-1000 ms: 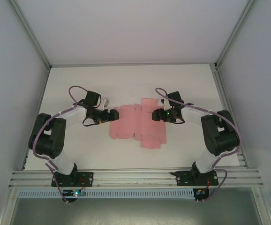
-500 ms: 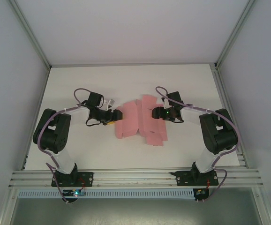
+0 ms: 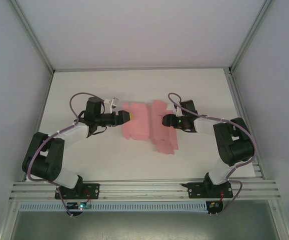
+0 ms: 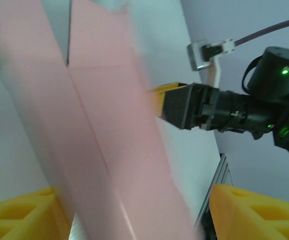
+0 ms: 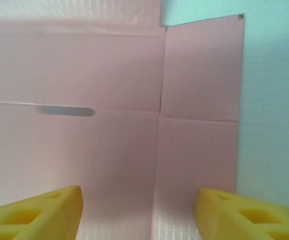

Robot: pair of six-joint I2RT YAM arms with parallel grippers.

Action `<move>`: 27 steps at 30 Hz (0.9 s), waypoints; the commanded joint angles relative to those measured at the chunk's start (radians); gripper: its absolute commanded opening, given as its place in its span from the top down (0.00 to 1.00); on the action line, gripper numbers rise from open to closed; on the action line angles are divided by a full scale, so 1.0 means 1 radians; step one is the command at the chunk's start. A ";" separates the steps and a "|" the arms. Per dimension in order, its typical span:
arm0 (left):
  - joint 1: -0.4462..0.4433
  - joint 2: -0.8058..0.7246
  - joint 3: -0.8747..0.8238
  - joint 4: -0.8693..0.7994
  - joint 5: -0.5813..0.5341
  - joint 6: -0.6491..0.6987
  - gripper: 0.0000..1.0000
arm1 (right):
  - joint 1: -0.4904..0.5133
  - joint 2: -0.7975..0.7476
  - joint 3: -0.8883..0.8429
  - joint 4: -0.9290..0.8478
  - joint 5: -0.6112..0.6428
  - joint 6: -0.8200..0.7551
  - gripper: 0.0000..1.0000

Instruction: Assemble paper box

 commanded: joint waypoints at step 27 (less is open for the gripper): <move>-0.130 -0.238 0.057 0.096 0.023 0.186 1.00 | -0.287 -0.592 -0.291 0.167 -0.486 -0.034 0.09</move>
